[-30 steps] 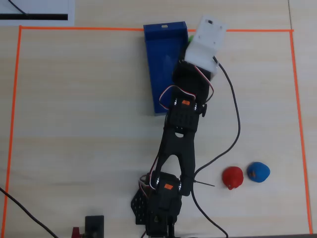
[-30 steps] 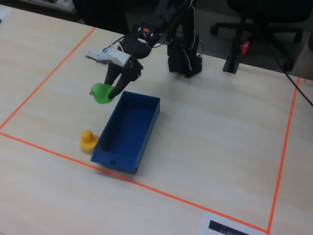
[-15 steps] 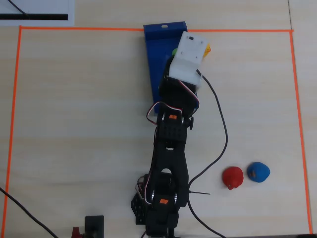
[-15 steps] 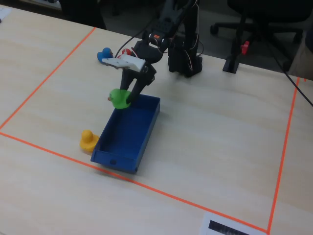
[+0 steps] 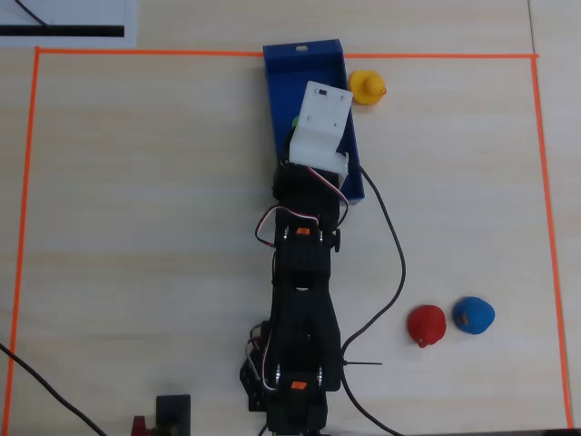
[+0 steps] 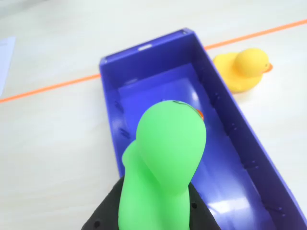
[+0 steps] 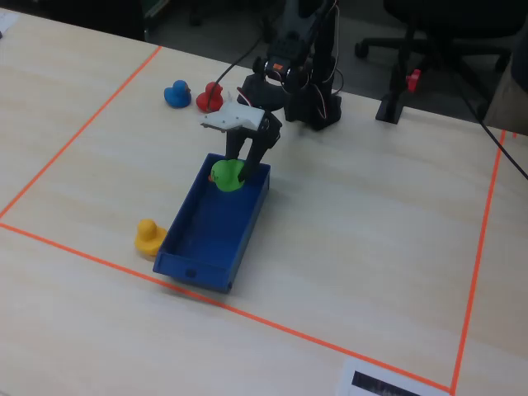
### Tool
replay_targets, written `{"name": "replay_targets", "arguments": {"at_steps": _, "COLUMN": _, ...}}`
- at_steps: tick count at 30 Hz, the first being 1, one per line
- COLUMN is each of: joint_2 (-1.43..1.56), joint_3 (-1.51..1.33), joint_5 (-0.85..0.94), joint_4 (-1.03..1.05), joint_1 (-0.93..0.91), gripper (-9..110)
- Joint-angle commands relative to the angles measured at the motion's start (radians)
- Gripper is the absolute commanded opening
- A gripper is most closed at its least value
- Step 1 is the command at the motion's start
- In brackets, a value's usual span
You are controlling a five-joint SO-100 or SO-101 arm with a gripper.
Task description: Grasp green duck and put it into box.
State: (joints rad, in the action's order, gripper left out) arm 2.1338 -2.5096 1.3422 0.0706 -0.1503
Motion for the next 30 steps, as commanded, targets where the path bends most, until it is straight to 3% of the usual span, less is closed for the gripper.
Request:
{"name": "replay_targets", "arguments": {"at_steps": 1, "joint_2": -0.023, "joint_3": 0.011, "joint_5": 0.003, "joint_4": -0.043, "joint_1": -0.008, "gripper": 0}}
{"name": "replay_targets", "arguments": {"at_steps": 17, "joint_2": -0.382, "joint_3": 0.216, "joint_5": 0.012, "joint_4": -0.160, "joint_1": -0.002, "gripper": 0}}
{"name": "replay_targets", "arguments": {"at_steps": 22, "joint_2": -0.443, "joint_3": 0.264, "joint_5": 0.120, "joint_4": -0.127, "joint_1": -0.023, "gripper": 18}}
{"name": "replay_targets", "arguments": {"at_steps": 30, "joint_2": -0.486, "joint_3": 0.339, "joint_5": 0.143, "joint_4": -0.031, "joint_1": -0.054, "gripper": 30}}
